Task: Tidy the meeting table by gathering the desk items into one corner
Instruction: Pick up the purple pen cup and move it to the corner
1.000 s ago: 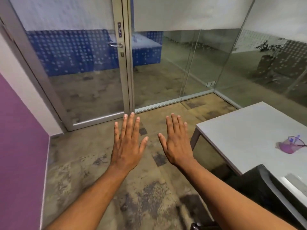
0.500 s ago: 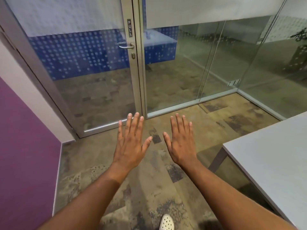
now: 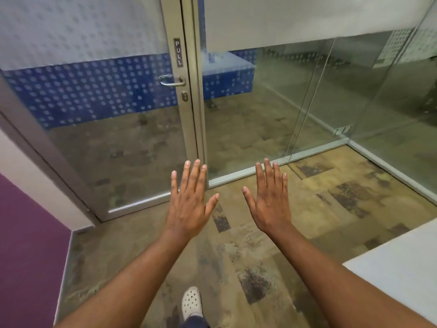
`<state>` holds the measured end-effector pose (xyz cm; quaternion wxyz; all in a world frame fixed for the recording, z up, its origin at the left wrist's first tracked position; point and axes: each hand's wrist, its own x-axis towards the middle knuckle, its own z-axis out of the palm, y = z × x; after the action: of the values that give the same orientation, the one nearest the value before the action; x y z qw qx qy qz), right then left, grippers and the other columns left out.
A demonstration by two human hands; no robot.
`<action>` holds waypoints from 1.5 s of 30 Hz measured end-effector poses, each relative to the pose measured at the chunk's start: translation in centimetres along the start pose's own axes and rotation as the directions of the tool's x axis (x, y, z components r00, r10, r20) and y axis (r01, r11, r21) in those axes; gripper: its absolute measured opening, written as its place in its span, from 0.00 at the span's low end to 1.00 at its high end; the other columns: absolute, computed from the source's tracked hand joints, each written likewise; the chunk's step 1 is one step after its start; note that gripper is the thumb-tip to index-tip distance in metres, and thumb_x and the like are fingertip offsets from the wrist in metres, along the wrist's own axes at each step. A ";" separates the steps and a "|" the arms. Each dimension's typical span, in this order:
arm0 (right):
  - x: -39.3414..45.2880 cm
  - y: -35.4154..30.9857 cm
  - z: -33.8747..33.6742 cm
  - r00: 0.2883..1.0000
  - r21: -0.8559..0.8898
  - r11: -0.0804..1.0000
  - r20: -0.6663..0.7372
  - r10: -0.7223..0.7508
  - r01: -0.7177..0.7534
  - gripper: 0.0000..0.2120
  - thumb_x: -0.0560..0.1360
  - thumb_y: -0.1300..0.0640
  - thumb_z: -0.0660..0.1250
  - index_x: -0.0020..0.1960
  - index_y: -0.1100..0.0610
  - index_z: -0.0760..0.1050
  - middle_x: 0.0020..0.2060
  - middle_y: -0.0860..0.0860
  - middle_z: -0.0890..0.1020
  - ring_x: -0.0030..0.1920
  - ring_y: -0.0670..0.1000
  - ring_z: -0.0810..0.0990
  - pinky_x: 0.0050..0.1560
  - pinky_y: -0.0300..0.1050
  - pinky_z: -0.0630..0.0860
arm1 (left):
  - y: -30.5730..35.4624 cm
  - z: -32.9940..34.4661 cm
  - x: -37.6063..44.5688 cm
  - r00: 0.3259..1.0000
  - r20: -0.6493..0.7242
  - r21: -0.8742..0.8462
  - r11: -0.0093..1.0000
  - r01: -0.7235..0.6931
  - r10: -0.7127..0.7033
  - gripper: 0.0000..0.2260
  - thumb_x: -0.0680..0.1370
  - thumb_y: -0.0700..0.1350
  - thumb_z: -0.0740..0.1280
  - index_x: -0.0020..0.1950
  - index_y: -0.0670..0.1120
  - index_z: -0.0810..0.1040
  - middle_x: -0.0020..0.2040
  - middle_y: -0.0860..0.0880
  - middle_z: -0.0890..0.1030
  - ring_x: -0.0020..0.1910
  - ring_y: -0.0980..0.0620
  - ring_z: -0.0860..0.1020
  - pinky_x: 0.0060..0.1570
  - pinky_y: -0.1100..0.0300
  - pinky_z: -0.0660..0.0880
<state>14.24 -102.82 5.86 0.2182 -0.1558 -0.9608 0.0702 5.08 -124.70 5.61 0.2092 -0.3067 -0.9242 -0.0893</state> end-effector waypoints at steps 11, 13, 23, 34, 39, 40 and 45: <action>15.8 7.3 5.6 0.986 -0.145 0.975 -0.011 0.167 -0.167 0.35 0.86 0.37 0.49 0.85 0.56 0.51 0.86 0.54 0.49 0.86 0.58 0.44 0.84 0.64 0.48 | 0.3 12.6 21.9 0.984 -0.012 -0.165 0.970 -0.176 0.176 0.37 0.85 0.67 0.49 0.87 0.45 0.48 0.88 0.46 0.47 0.87 0.45 0.42 0.83 0.35 0.49; 18.2 8.6 6.0 0.973 -0.168 0.958 -0.044 0.227 -0.231 0.36 0.85 0.37 0.48 0.86 0.56 0.49 0.86 0.55 0.49 0.86 0.57 0.44 0.84 0.63 0.47 | 1.0 14.2 25.9 0.963 -0.051 -0.179 0.946 -0.269 0.264 0.37 0.86 0.67 0.49 0.87 0.45 0.48 0.88 0.45 0.47 0.87 0.45 0.43 0.83 0.35 0.49; 21.8 21.1 6.3 0.839 -0.228 0.807 -0.154 0.522 -0.545 0.36 0.85 0.35 0.50 0.85 0.55 0.50 0.85 0.55 0.50 0.85 0.58 0.47 0.84 0.59 0.45 | 13.9 21.4 38.4 0.832 -0.102 -0.337 0.767 -0.545 0.546 0.37 0.85 0.66 0.50 0.87 0.44 0.51 0.88 0.44 0.49 0.87 0.44 0.45 0.83 0.35 0.46; 24.2 41.8 2.9 0.669 -0.171 0.649 -0.273 0.691 -0.741 0.35 0.85 0.36 0.49 0.85 0.55 0.52 0.85 0.55 0.50 0.85 0.59 0.46 0.84 0.63 0.47 | 35.7 27.3 50.1 0.640 -0.230 -0.343 0.555 -0.758 0.733 0.36 0.84 0.62 0.60 0.85 0.40 0.58 0.86 0.41 0.56 0.86 0.40 0.53 0.81 0.32 0.55; 22.0 49.6 -1.5 0.565 -0.208 0.526 -0.347 0.748 -0.824 0.37 0.84 0.35 0.46 0.85 0.56 0.53 0.85 0.57 0.52 0.85 0.60 0.48 0.83 0.64 0.49 | 47.1 27.2 51.8 0.556 -0.222 -0.416 0.437 -0.797 0.801 0.36 0.84 0.63 0.56 0.85 0.41 0.59 0.86 0.40 0.56 0.86 0.40 0.52 0.81 0.32 0.55; 21.2 50.8 -2.2 0.539 -0.211 0.496 -0.373 0.755 -0.842 0.37 0.84 0.35 0.46 0.85 0.57 0.54 0.85 0.57 0.53 0.85 0.60 0.48 0.83 0.64 0.50 | 49.2 27.4 51.9 0.528 -0.227 -0.425 0.404 -0.810 0.819 0.36 0.84 0.63 0.55 0.85 0.41 0.58 0.87 0.41 0.55 0.86 0.41 0.51 0.81 0.32 0.54; 17.2 56.6 -4.4 0.388 -0.204 0.331 -0.448 0.805 -0.922 0.36 0.85 0.35 0.52 0.85 0.54 0.52 0.85 0.55 0.51 0.86 0.58 0.46 0.84 0.64 0.47 | 60.2 28.0 52.3 0.397 -0.243 -0.488 0.242 -0.839 0.885 0.37 0.84 0.64 0.53 0.86 0.43 0.52 0.87 0.42 0.50 0.87 0.42 0.46 0.82 0.33 0.51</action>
<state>16.67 -43.57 5.18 0.2334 -0.6975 -0.6752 -0.0551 -5.72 -40.82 5.79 0.0891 -0.8100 -0.5429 -0.2028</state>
